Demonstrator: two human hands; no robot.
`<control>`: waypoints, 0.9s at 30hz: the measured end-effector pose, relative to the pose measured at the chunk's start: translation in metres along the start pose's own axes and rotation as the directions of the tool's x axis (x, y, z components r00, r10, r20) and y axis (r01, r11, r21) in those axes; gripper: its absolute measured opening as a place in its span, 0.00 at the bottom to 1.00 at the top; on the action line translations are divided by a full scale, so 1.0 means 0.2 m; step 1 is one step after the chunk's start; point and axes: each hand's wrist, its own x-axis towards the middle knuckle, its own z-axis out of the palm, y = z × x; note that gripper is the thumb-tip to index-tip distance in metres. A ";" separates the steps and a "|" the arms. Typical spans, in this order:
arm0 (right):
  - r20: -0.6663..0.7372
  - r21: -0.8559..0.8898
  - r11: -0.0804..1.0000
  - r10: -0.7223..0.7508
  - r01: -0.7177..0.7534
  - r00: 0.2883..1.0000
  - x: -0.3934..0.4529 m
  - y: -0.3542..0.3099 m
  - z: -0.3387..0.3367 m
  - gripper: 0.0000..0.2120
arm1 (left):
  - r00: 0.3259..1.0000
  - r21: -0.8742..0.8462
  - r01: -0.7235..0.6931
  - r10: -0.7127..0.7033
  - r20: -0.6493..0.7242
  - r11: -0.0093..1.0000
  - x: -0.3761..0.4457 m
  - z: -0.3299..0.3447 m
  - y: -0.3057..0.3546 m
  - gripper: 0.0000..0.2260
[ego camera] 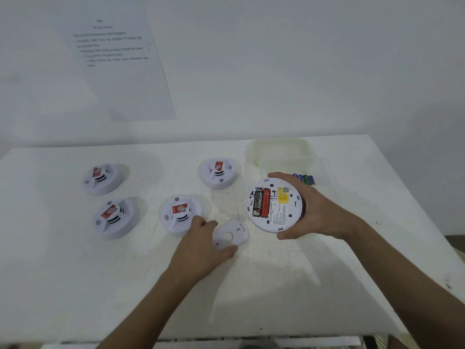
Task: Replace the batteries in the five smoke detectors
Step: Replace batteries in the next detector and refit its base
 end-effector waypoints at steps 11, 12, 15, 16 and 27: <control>0.034 0.033 0.999 -0.044 0.043 0.998 0.01 -0.05 0.02 0.51 | 0.883 -0.557 -0.300 0.446 0.145 0.775 0.10 -0.36 0.25 0.38; 0.030 0.034 0.999 -0.043 0.042 0.999 0.01 -0.05 0.02 0.51 | 0.884 -0.556 -0.312 0.450 0.127 0.770 0.10 -0.37 0.25 0.38; 0.005 0.023 0.999 -0.041 0.041 0.999 0.00 -0.05 0.04 0.52 | 0.895 -0.542 -0.326 0.438 0.087 0.774 0.10 -0.38 0.26 0.35; -0.005 0.010 0.999 -0.043 0.043 0.999 -0.01 -0.05 0.04 0.51 | 0.896 -0.534 -0.332 0.437 0.079 0.778 0.10 -0.38 0.27 0.34; -0.070 -0.061 0.996 -0.063 0.059 0.996 -0.01 -0.11 0.05 0.47 | 0.898 -0.300 -0.393 0.433 0.080 0.869 0.11 -0.47 0.33 0.23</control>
